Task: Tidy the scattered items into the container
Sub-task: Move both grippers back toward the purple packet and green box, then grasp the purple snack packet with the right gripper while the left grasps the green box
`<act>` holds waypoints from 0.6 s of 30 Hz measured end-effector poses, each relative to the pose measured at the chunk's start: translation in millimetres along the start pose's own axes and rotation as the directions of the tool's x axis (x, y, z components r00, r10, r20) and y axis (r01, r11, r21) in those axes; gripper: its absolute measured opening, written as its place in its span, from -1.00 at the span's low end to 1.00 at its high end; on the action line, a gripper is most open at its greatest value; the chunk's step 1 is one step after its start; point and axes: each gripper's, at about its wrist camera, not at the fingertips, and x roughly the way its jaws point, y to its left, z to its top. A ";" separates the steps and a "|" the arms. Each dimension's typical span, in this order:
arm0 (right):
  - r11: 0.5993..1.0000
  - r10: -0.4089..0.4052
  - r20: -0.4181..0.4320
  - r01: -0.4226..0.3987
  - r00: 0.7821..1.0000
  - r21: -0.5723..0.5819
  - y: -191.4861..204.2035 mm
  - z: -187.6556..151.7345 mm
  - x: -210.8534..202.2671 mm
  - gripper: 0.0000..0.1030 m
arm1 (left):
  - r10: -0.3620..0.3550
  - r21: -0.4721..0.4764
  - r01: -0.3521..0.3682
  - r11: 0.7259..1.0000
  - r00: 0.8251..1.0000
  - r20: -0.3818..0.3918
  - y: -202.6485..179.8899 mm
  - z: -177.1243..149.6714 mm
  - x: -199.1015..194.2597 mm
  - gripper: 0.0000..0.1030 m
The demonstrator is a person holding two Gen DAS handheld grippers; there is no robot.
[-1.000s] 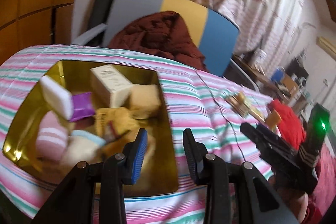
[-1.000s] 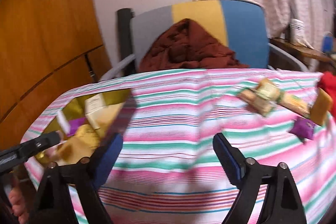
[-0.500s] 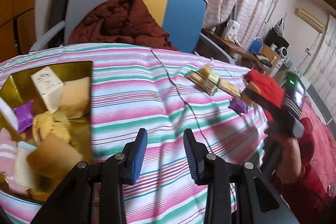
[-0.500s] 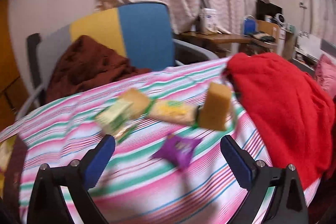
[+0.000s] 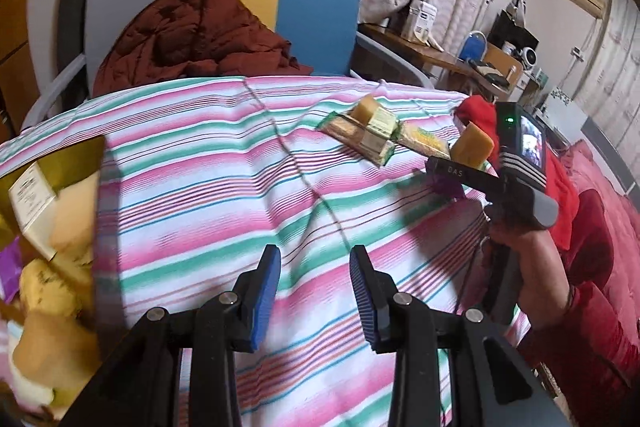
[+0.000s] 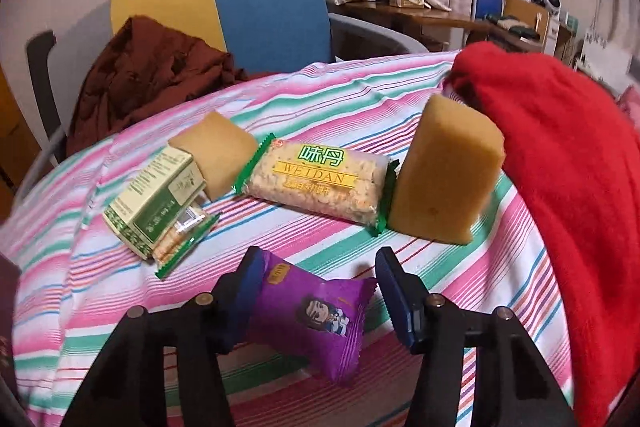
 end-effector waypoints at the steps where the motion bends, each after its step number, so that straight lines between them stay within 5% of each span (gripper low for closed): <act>1: 1.000 0.011 0.006 -0.011 1.000 0.000 -1.4 -0.8 -2.3 -0.22 | 0.000 0.005 0.000 1.000 1.000 -0.010 -2.7 3.3 5.7 -0.31; 8: 0.999 0.035 0.029 -0.035 0.999 -0.015 -6.0 -16.0 -20.5 -0.31 | -0.034 0.065 0.037 0.997 0.998 -0.052 -32.3 34.5 53.3 -0.31; 9: 1.000 0.029 0.029 -0.029 0.999 -0.006 -7.6 -16.1 -19.8 -0.21 | -0.038 0.076 0.042 0.996 0.998 -0.054 -37.6 40.4 59.7 -0.31; 11: 0.999 0.003 0.007 -0.004 1.000 0.036 -16.0 -17.3 -14.3 0.32 | -0.041 0.101 0.046 0.994 0.998 -0.047 -48.5 54.8 73.1 -0.31; 12: 0.997 0.016 -0.013 -0.015 1.000 0.073 -22.8 -18.4 -10.5 0.34 | -0.042 0.108 0.047 0.993 0.998 -0.044 -52.1 59.9 77.6 -0.30; 15: 0.992 0.058 -0.005 -0.057 0.998 0.116 -31.4 -18.8 -9.9 0.32 | -0.037 0.138 0.042 0.989 0.998 -0.041 -63.1 80.0 99.3 -0.23; 18: 0.993 0.063 0.003 -0.063 0.998 0.101 -27.1 -19.9 -11.1 0.07 | -0.029 0.168 0.038 0.985 0.998 -0.060 -73.2 94.7 120.0 -0.23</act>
